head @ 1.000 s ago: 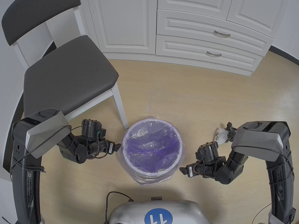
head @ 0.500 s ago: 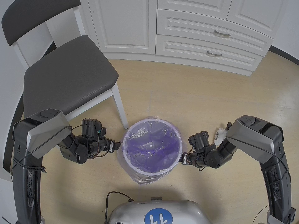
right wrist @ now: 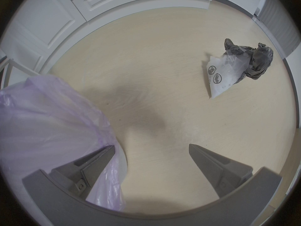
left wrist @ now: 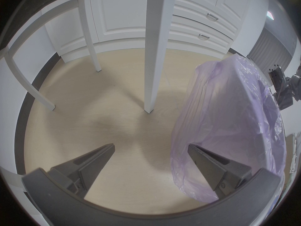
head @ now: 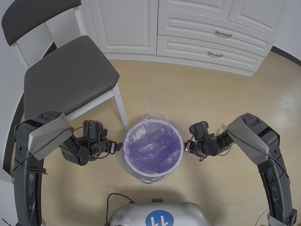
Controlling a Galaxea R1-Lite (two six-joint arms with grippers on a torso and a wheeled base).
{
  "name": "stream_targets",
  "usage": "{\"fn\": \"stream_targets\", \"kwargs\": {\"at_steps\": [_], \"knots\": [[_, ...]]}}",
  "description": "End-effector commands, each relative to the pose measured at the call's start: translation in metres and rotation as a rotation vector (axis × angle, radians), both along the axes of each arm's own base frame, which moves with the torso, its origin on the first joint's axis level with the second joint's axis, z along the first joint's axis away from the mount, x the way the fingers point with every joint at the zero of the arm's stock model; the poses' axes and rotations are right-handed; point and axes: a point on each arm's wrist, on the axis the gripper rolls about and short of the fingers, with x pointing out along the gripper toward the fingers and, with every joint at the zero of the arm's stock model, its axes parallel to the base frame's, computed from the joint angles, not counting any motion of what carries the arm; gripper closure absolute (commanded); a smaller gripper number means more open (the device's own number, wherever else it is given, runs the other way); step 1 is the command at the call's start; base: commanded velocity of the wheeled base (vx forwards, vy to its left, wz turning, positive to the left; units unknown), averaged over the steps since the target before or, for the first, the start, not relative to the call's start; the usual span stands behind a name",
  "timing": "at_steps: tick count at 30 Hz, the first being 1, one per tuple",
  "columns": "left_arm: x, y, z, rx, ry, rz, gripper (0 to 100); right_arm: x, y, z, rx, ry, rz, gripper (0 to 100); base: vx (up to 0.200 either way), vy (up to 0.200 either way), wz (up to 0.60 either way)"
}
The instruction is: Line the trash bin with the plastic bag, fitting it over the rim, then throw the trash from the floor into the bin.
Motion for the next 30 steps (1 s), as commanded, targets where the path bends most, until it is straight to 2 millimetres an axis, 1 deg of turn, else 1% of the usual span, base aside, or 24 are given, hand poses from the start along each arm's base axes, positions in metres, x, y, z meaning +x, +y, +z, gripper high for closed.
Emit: {"fn": "stream_targets", "kwargs": {"at_steps": [1,5,6,7,8,9,11,13,15,18,19,20,21,22,24,25,26,28,29,30], "knots": [[0.000,0.000,-0.001,0.001,0.002,0.000,0,0.004,-0.002,-0.006,0.000,0.000,-0.007,0,0.000,0.000,0.00],[0.000,0.000,-0.002,0.005,0.004,-0.001,0,0.005,-0.001,-0.006,0.000,0.014,-0.011,0,0.000,0.000,0.00],[-0.001,0.000,-0.002,0.006,0.005,-0.001,0,0.000,0.002,-0.006,-0.006,0.038,-0.007,0,0.000,0.000,0.00],[-0.002,0.001,-0.002,0.010,0.007,-0.005,0,-0.008,0.000,-0.002,-0.024,0.068,0.003,0,0.000,0.000,0.00],[-0.003,0.001,-0.001,0.012,0.008,-0.006,0,-0.011,-0.001,0.001,-0.030,0.075,0.008,0,0.000,0.000,0.00],[-0.004,0.002,-0.001,0.013,0.010,-0.005,0,-0.023,-0.005,0.014,-0.033,0.086,0.025,0,0.000,0.000,0.00],[-0.007,0.002,-0.001,0.016,0.018,-0.007,0,-0.036,-0.009,0.032,-0.036,0.081,0.089,0,0.000,0.000,0.00],[-0.010,0.004,0.004,0.017,0.015,-0.005,0,-0.046,-0.013,0.043,-0.044,0.054,0.154,0,0.000,0.000,0.00],[-0.014,0.005,0.012,0.017,0.007,-0.008,0,-0.052,-0.015,0.048,-0.058,0.031,0.176,0,0.000,0.000,0.00],[-0.032,0.010,0.026,0.042,0.013,-0.023,0,-0.079,-0.019,0.074,-0.147,-0.072,0.251,0,0.000,0.000,0.00],[-0.039,0.011,0.030,0.051,0.018,-0.028,0,-0.094,-0.020,0.085,-0.183,-0.112,0.291,0,0.000,0.000,0.00],[-0.045,0.012,0.034,0.058,0.020,-0.034,0,-0.106,-0.023,0.092,-0.215,-0.142,0.326,0,0.000,0.000,0.00],[-0.045,0.012,0.034,0.058,0.020,-0.034,0,-0.108,-0.023,0.093,-0.221,-0.147,0.332,0,0.000,0.000,0.00],[-0.056,0.013,0.041,0.068,0.021,-0.047,0,-0.132,-0.035,0.107,-0.311,-0.234,0.410,0,0.000,0.000,0.00],[-0.064,0.014,0.049,0.068,0.016,-0.051,0,-0.146,-0.045,0.118,-0.382,-0.319,0.459,0,0.000,0.000,0.00],[-0.065,0.014,0.050,0.067,0.013,-0.052,0,-0.147,-0.046,0.119,-0.389,-0.329,0.462,0,0.000,0.000,0.00],[-0.076,0.015,0.058,0.067,0.010,-0.055,0,-0.161,-0.060,0.129,-0.470,-0.425,0.478,0,0.000,0.000,0.00],[-0.088,0.015,0.068,0.067,0.002,-0.065,0,-0.176,-0.071,0.140,-0.546,-0.520,0.486,0,0.000,0.000,0.00],[-0.092,0.015,0.071,0.066,-0.001,-0.066,0,-0.181,-0.075,0.144,-0.573,-0.551,0.486,0,0.000,0.000,0.00],[-0.092,0.015,0.071,0.066,-0.001,-0.066,0,-0.181,-0.075,0.144,-0.573,-0.551,0.486,0,0.000,0.000,0.00]]}}
